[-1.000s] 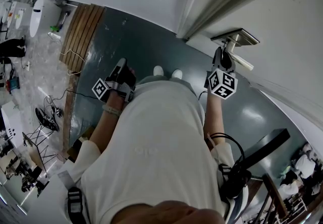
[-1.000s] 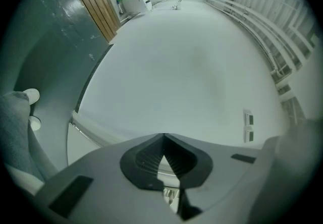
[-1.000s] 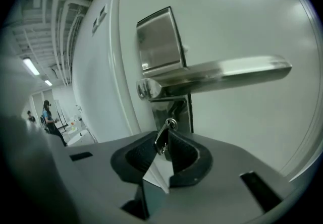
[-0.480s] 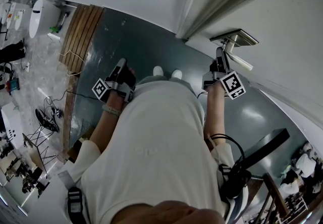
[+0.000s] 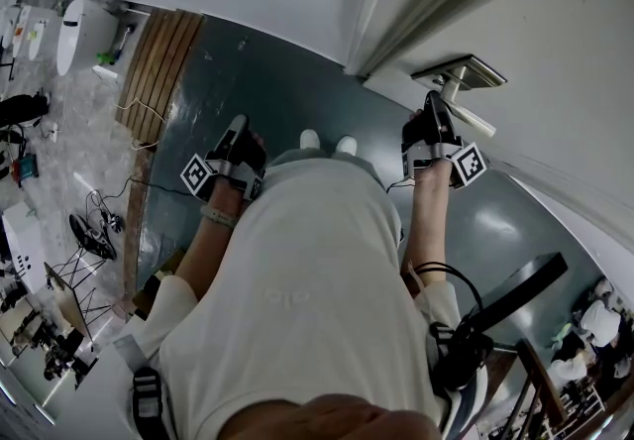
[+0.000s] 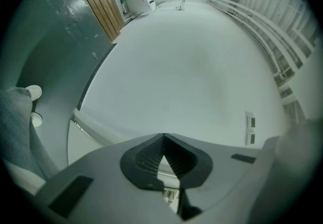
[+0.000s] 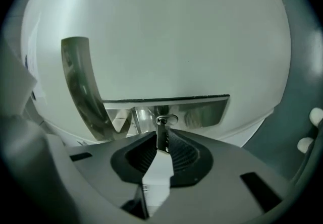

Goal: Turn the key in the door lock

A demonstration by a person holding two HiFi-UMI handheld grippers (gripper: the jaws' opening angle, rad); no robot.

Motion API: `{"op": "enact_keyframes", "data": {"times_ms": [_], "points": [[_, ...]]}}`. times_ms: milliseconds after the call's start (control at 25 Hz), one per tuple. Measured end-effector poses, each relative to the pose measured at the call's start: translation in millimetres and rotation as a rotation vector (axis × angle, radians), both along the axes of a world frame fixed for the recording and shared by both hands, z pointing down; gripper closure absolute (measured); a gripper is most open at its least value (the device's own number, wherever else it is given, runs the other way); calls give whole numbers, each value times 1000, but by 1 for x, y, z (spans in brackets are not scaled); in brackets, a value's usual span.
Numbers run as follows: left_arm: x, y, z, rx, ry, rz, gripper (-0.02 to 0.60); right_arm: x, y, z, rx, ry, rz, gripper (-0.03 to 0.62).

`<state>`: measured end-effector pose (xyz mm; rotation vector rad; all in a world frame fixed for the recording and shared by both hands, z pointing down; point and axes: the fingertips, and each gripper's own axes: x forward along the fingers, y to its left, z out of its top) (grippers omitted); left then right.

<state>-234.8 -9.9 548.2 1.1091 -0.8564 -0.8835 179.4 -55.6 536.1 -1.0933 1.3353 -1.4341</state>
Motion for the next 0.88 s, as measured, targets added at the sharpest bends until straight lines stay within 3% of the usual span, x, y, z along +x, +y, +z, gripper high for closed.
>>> {"op": "enact_keyframes", "data": {"times_ms": [240,520,720,800,880], "points": [[1,1,1,-3,-1,1,574,1,2,5,38,-187,22,516],[3,-1,-2,-5,3,3,574,0,3,-1,101,-170,-25,516],[4,-3,-4,-1,4,7,574,2,3,-2,108,-227,-11,514],[4,-3,-4,-1,6,6,574,8,6,-5,84,-176,3,514],[5,-4,-4,-2,10,7,574,14,12,-11,60,-27,-4,514]]}}
